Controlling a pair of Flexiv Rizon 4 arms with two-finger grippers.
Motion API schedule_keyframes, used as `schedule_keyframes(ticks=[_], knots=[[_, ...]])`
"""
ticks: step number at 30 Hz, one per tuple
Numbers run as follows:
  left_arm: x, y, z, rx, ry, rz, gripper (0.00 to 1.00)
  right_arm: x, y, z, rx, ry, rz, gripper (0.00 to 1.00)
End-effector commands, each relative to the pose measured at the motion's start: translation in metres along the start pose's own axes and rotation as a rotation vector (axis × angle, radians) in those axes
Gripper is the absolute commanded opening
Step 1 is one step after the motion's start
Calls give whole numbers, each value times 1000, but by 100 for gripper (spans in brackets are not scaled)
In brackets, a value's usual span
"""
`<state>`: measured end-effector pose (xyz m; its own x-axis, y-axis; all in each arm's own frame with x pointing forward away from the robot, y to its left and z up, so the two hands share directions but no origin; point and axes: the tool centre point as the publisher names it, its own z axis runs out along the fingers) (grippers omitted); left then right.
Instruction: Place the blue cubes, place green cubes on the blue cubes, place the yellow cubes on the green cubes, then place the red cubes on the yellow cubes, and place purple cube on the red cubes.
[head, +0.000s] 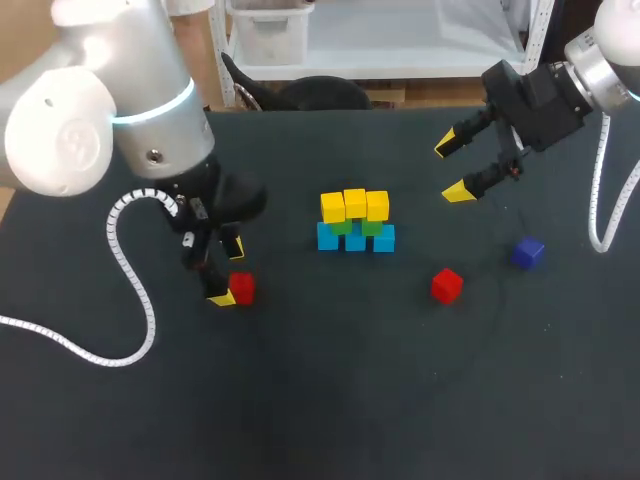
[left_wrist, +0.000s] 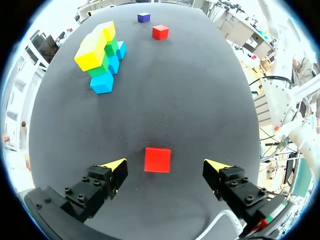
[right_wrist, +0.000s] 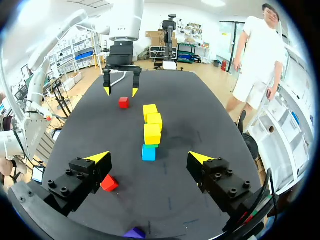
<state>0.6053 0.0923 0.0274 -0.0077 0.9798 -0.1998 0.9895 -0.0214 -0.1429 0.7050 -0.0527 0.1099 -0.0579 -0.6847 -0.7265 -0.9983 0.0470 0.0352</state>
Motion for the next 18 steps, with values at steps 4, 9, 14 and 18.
schedule_keyframes(ticks=[4, 9, 14, 18], knots=[[3, 5, 4, 12, 11, -5, 100, 0, 0, 0, 0, -1, -1, 100], [2, 11, 6, 17, 21, -9, 100, 0, 0, 0, 0, -1, -1, 100], [5, 13, 8, 14, 17, -30, 100, 0, 0, 0, 0, -1, -1, 100], [6, 13, 12, 15, 11, -40, 100, 0, 0, 0, 0, -1, -1, 100]])
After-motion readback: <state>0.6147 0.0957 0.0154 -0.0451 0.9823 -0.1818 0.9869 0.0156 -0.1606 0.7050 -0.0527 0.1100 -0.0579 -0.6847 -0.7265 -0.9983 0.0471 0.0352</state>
